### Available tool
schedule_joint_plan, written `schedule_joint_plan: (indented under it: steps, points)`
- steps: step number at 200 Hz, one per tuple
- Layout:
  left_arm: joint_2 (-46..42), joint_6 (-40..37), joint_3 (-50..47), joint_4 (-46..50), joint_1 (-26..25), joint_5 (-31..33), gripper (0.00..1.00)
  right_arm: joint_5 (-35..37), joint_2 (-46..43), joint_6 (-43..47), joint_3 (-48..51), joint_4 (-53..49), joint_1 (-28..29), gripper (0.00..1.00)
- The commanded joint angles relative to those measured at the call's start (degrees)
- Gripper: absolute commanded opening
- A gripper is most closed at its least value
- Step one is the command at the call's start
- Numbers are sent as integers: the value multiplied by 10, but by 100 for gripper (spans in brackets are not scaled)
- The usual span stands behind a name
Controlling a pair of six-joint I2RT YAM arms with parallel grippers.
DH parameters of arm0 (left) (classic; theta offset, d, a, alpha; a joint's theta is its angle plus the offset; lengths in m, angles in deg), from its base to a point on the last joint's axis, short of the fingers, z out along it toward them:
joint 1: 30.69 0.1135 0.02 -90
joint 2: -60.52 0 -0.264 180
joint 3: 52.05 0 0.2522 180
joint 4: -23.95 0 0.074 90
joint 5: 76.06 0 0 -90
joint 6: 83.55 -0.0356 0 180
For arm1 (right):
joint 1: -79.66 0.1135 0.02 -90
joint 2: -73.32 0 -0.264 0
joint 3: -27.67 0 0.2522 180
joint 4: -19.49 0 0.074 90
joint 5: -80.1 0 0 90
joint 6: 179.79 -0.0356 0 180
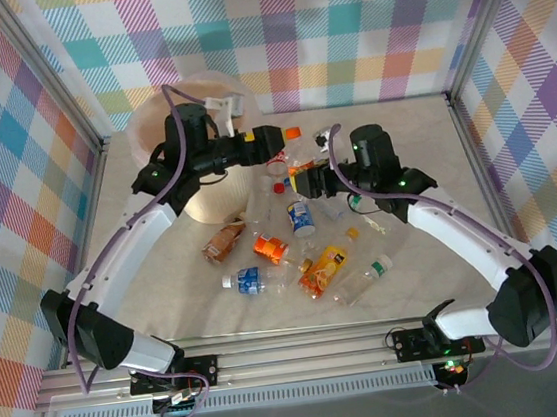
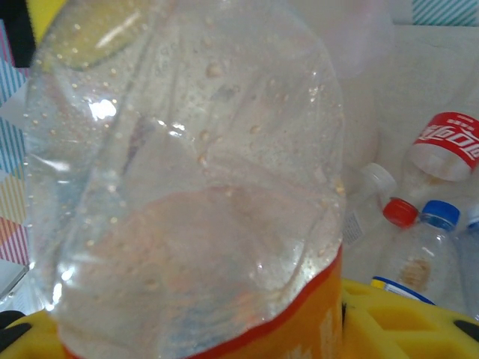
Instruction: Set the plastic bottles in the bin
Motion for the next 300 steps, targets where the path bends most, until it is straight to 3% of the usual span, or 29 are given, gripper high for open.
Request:
schedule_joint_plan:
  steps: [1,53,96,116,153,209,256,300]
  points:
    - [20,-15,30,-6,-9,-17,84,-21,12,15,-25,30,13,54]
    - [61,-16,61,-3,-21,-45,67,-21,31,20,-37,30,30,54]
    - [69,-19,71,4,-26,-39,29,-9,32,22,-36,25,33,54]
    - [62,-29,71,17,-26,-17,20,0,27,23,-36,14,34,58]
    - [34,-61,66,40,-26,48,17,11,7,11,-27,-11,35,100]
    - [-22,-129,86,63,-25,179,17,89,-78,-27,14,-77,36,100]
    - [-33,-210,138,55,2,309,15,237,-154,-100,41,-175,36,100]
    - [6,-267,195,42,61,354,15,368,-175,-171,38,-288,35,100]
